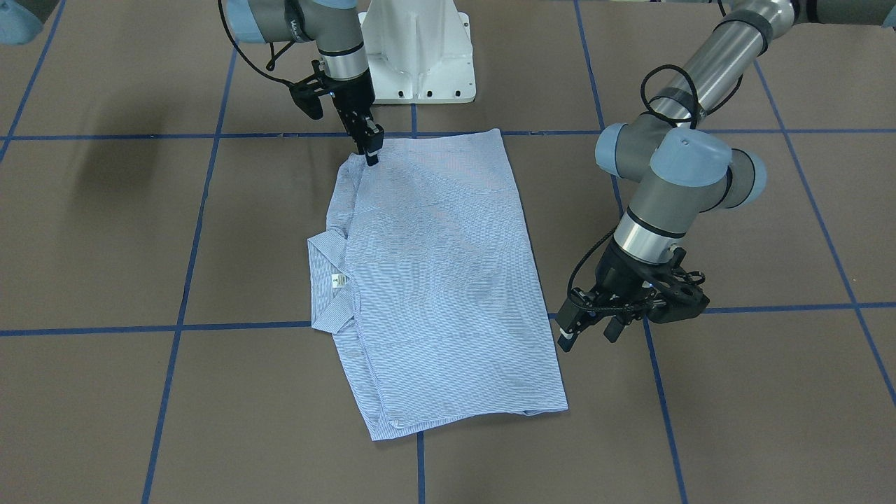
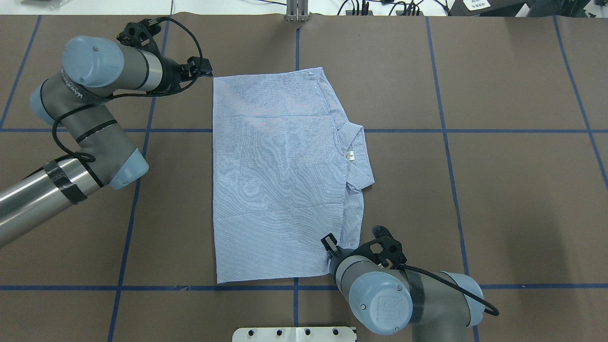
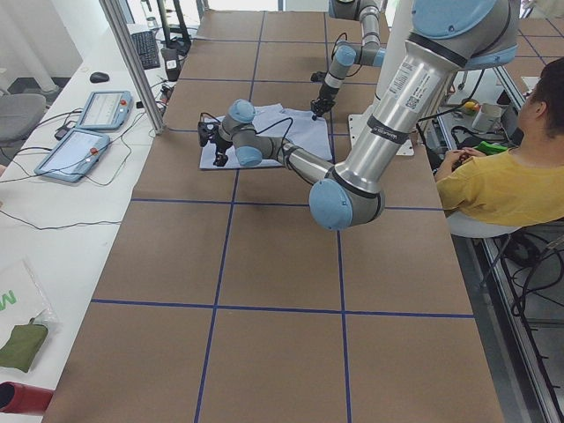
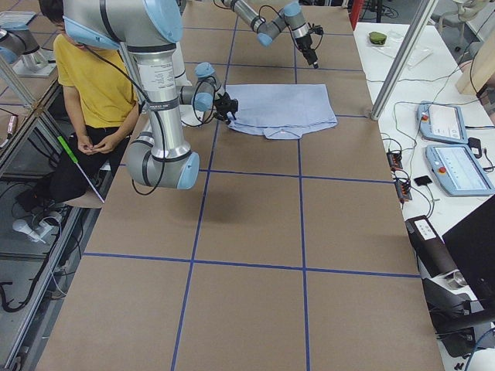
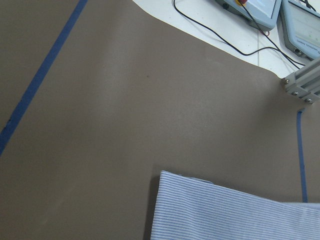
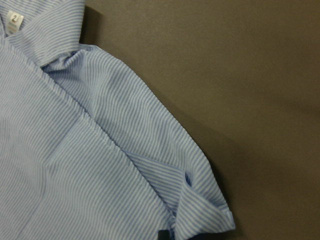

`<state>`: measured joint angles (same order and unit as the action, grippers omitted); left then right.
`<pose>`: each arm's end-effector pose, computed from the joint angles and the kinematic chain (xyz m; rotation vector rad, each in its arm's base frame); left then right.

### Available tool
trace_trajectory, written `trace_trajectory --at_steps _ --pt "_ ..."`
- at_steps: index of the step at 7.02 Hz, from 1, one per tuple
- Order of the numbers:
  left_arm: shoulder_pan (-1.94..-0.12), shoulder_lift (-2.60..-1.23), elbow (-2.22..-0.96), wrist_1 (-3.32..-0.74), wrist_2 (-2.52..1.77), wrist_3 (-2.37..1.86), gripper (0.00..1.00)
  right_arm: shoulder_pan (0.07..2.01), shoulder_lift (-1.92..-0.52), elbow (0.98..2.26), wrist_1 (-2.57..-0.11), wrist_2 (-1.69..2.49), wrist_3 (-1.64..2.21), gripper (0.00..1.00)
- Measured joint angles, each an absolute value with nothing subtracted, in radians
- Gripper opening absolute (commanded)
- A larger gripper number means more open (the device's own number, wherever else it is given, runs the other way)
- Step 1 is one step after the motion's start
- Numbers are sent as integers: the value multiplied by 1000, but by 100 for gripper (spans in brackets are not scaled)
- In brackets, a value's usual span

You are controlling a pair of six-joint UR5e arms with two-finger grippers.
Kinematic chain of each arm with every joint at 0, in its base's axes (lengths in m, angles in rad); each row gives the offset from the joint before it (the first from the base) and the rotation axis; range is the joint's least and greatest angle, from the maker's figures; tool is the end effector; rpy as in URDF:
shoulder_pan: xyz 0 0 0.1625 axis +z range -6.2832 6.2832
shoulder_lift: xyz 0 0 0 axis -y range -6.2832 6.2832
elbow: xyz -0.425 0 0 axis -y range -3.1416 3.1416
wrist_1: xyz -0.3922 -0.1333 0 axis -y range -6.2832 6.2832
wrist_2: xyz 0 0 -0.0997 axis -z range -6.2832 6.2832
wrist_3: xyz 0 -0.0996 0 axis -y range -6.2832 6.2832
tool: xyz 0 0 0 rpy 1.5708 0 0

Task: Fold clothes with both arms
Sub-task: 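Move the left gripper to the shirt corner nearest the robot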

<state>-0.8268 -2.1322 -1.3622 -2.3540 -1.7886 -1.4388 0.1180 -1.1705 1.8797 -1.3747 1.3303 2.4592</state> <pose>0.4084 -0.6088 0.3373 0.3537 1.1052 -0.4926 -0.5782 -0.2267 0.2798 -0.1377 -0.9654 1.0386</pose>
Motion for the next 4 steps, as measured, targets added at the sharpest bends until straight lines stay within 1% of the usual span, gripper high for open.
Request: trace_trajectory --at_steps 2,3,4 --pt "-825 -2127 -1373 -2354 -1791 -1451 99 118 -1171 1902 -1383 1332 2459 0" --pt "-816 -2096 -1419 -2354 -1793 -1487 99 117 -1171 1915 -1390 1333 2458 0" --pt "-782 -2033 -1514 -2352 -1793 -1552 99 115 -1170 1927 -1401 1333 2459 0"
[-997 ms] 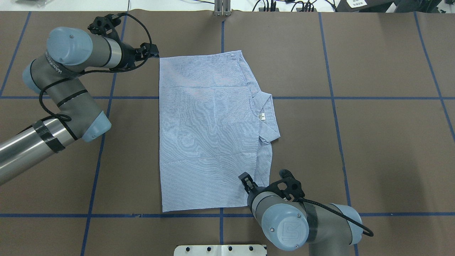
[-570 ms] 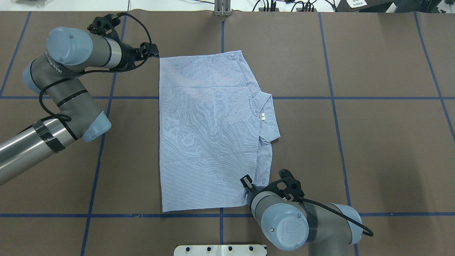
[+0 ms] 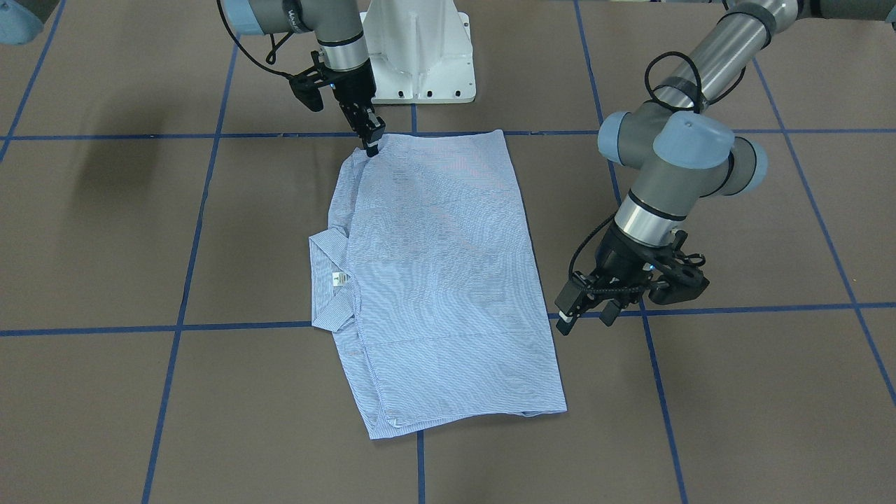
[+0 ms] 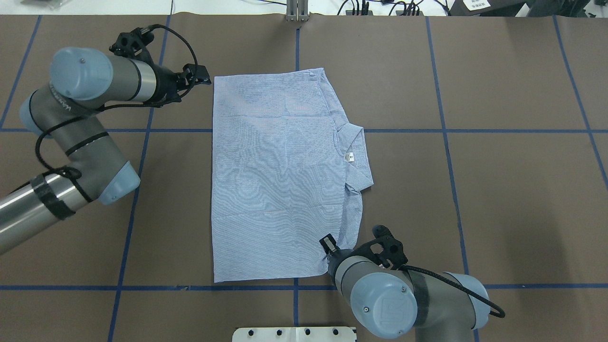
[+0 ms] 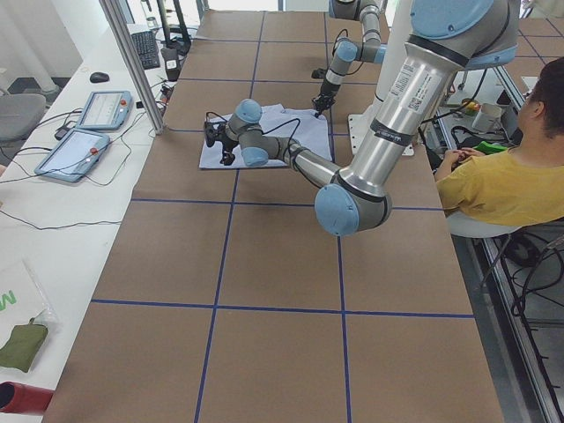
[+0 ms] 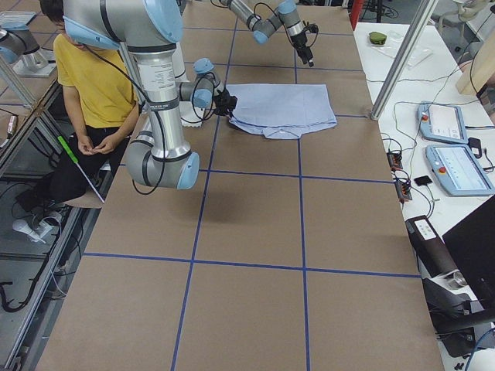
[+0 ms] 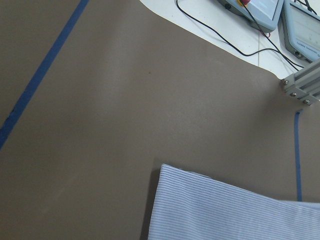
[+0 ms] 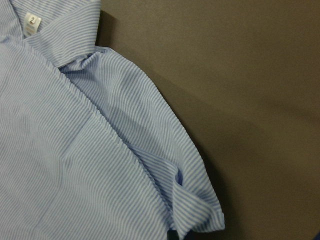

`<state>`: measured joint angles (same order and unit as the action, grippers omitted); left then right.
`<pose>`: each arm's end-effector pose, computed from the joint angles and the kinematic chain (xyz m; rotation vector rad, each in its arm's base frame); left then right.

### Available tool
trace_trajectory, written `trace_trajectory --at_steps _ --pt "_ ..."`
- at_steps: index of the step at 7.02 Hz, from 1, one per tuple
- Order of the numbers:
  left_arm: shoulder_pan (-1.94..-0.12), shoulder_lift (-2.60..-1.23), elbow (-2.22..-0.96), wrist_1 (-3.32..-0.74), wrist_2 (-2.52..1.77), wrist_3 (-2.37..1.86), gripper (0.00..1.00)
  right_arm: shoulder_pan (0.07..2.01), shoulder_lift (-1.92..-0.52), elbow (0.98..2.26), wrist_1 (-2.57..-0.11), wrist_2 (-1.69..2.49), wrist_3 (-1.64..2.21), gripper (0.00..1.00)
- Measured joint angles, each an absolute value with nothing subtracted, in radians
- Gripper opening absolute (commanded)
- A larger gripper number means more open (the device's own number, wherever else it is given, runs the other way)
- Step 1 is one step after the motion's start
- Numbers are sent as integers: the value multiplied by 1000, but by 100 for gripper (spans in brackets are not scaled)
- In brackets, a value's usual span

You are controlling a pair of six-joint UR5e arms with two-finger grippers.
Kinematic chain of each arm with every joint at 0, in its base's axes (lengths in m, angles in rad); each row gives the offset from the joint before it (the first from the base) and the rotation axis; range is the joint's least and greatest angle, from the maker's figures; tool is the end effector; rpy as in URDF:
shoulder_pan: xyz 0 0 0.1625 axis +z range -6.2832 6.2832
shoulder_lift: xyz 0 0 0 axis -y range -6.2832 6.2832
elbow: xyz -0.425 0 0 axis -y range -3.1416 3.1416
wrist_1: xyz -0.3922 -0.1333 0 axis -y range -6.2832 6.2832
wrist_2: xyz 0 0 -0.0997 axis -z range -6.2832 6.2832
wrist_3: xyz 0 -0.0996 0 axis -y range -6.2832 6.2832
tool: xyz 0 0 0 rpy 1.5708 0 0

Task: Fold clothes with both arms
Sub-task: 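Move the left gripper to the shirt corner nearest the robot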

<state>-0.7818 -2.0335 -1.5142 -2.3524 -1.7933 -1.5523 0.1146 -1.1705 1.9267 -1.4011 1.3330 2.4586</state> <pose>0.4023 -0.5562 0.3317 0.2842 1.1809 -0.5368 -0.5664 -0.2230 0.2633 -0.1503 -0.9836 1.0329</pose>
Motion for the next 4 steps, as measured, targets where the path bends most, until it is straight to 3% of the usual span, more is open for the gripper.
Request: trace_trajectory --at_steps 2,4 --pt "-625 -1872 -1764 -2332 -1756 -1750 99 110 -1171 1953 -1431 1332 2459 0" --pt "-400 -1732 -1900 -2322 -1593 -1916 97 107 -1172 1963 -1446 1332 2459 0"
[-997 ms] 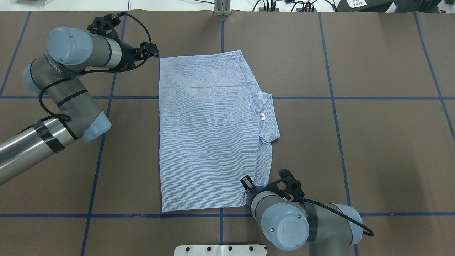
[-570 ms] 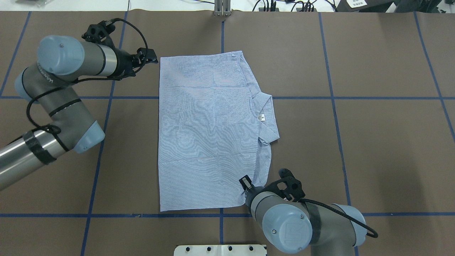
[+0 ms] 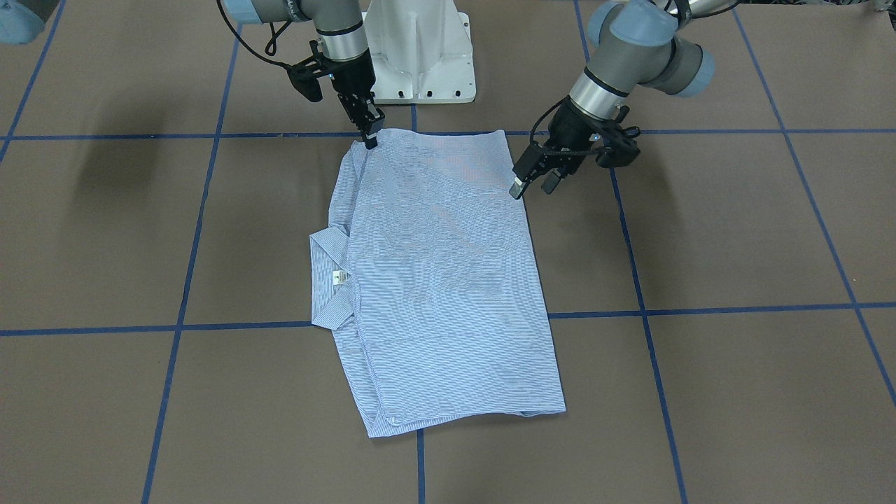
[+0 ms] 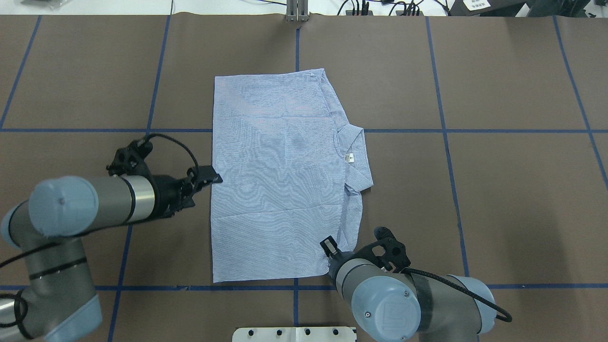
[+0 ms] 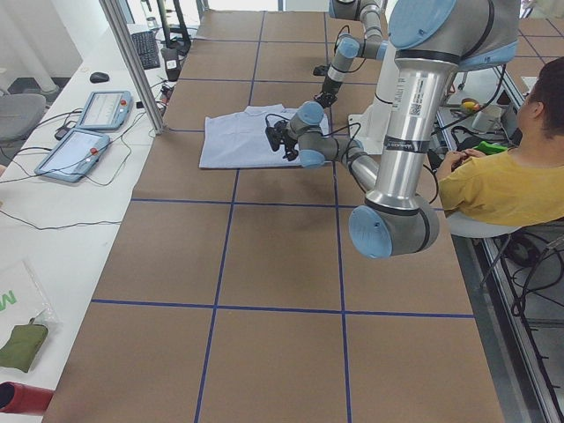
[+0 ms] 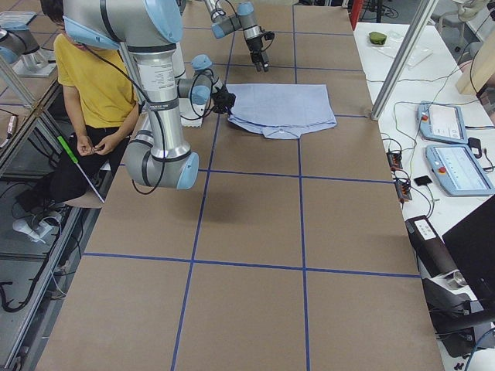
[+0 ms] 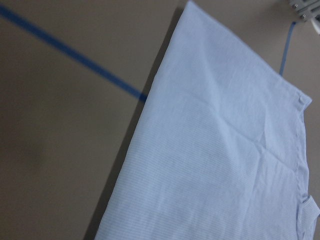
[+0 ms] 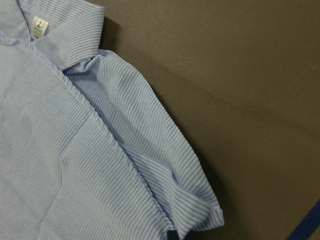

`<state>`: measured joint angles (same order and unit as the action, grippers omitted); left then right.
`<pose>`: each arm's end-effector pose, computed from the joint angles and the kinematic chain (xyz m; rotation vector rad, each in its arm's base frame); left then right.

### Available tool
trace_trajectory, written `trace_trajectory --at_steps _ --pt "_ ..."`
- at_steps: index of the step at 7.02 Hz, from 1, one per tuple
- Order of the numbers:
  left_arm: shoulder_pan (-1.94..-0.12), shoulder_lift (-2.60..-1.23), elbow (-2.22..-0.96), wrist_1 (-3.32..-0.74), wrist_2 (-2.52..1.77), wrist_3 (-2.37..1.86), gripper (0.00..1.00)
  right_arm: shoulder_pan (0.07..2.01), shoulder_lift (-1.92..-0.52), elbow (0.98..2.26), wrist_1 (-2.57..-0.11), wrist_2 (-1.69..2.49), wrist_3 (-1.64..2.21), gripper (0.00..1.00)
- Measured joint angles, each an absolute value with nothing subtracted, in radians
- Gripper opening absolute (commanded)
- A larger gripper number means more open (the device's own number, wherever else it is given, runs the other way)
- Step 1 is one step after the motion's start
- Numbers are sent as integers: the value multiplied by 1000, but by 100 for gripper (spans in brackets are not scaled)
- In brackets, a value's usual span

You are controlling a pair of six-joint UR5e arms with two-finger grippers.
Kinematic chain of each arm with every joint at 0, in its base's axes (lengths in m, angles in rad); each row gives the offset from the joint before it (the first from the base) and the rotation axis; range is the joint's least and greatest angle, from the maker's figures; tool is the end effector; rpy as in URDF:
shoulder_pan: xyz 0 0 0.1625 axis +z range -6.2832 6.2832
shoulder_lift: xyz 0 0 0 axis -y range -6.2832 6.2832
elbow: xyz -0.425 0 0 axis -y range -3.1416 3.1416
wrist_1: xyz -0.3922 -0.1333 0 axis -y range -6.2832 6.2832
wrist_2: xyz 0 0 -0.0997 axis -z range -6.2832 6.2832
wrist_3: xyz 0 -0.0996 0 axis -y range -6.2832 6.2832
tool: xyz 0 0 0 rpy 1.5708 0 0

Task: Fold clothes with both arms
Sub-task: 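Move the left gripper to the shirt corner nearest the robot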

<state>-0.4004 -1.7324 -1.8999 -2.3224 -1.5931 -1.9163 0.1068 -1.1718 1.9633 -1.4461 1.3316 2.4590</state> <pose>0.4469 -0.3315 0.3349 0.0150 1.2672 -0.6320 -0.5582 -0.2176 0.2549 -0.1488 -0.9736 1.0272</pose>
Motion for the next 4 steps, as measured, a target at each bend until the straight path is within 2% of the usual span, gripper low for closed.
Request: trace_trajectory --at_steps 2,3,4 --pt "-267 -1690 -1924 -2321 -1507 -2018 89 104 -1172 1965 -1448 1332 2459 0" --pt "-221 -1691 -1925 -2321 -1478 -2045 82 103 -1172 1965 -1448 1332 2459 0" --pt "-191 -1693 -1925 -2321 -1458 -2056 70 102 -1172 1965 -1448 1331 2459 0"
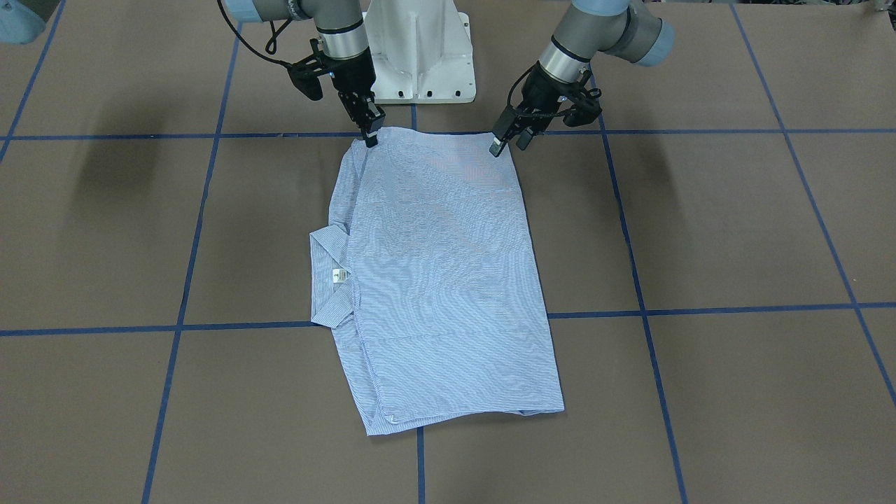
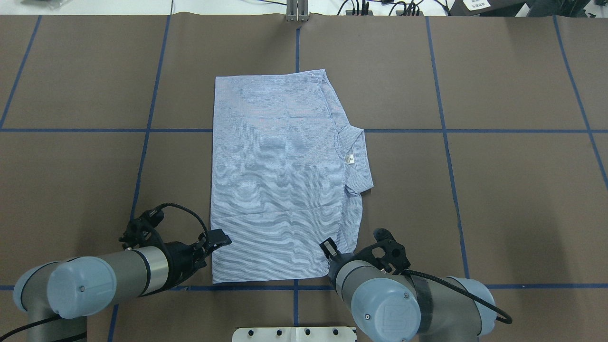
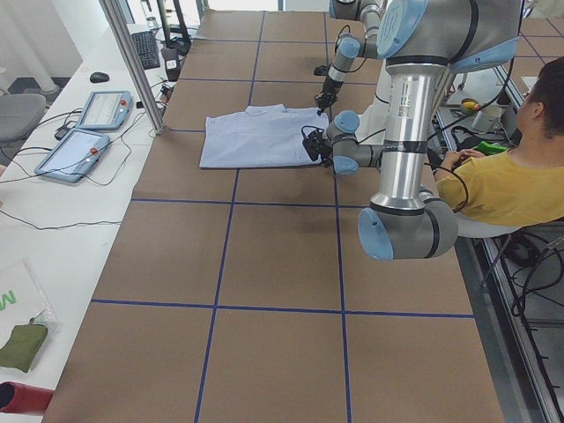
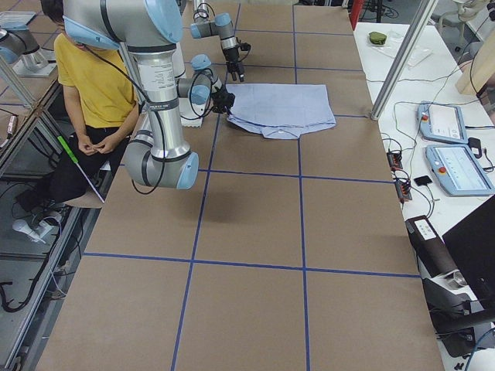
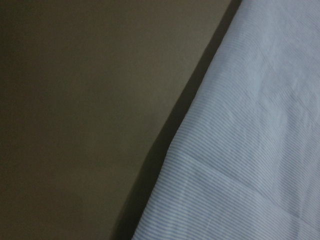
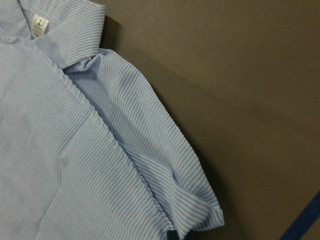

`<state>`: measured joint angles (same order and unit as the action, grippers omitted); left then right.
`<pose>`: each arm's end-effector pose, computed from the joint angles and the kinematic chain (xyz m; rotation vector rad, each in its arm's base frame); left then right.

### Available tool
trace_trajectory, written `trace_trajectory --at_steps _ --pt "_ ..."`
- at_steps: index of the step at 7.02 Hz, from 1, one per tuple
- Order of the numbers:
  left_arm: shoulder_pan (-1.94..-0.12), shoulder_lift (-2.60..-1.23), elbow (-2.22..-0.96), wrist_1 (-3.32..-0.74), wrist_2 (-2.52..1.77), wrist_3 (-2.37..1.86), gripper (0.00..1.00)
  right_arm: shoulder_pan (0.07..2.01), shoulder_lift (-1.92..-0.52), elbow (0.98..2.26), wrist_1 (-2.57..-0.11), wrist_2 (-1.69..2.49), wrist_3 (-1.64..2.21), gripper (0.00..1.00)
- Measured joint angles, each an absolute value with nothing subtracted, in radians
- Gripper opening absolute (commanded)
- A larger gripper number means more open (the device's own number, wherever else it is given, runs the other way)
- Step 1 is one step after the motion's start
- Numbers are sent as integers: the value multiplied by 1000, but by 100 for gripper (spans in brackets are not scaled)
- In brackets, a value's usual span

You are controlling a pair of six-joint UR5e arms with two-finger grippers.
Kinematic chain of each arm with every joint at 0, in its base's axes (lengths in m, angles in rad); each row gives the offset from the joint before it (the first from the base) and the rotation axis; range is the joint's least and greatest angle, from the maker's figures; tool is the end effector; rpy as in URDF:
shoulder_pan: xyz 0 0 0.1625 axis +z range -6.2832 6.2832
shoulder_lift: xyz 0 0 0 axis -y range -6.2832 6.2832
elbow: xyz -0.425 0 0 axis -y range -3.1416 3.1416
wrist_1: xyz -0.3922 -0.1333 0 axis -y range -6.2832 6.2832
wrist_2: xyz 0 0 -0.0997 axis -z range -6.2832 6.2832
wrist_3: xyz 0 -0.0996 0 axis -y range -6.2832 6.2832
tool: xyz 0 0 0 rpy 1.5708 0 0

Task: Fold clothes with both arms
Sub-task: 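Move the left gripper to the shirt corner nearest the robot, then lower both grippers and grasp the shirt edge nearest the robot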

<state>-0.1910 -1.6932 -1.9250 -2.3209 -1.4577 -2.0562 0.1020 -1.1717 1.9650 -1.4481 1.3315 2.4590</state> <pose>0.4902 -0.2420 0.3439 -0.0840 1.2527 -0.6567 -0.5588 -0.2149 0.2544 -0.1509 -0.9727 1.0228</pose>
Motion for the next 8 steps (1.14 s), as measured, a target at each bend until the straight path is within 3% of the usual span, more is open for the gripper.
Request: trace_trajectory --at_steps 1,2,5,8 --pt "-174 -1694 -1925 -2321 -1448 -2064 63 101 -1171 1965 -1448 1331 2459 0" --pt "-163 -1694 -1925 -2321 -1445 -2075 62 100 -1171 1965 -1448 1331 2459 0" --pt "-142 -1690 -1925 -2320 -1437 -2089 70 99 -1169 1965 -1448 1332 2459 0" --pt "-130 -1674 -1928 -2319 -1423 -2092 70 99 -1168 1966 -1448 1332 2459 0"
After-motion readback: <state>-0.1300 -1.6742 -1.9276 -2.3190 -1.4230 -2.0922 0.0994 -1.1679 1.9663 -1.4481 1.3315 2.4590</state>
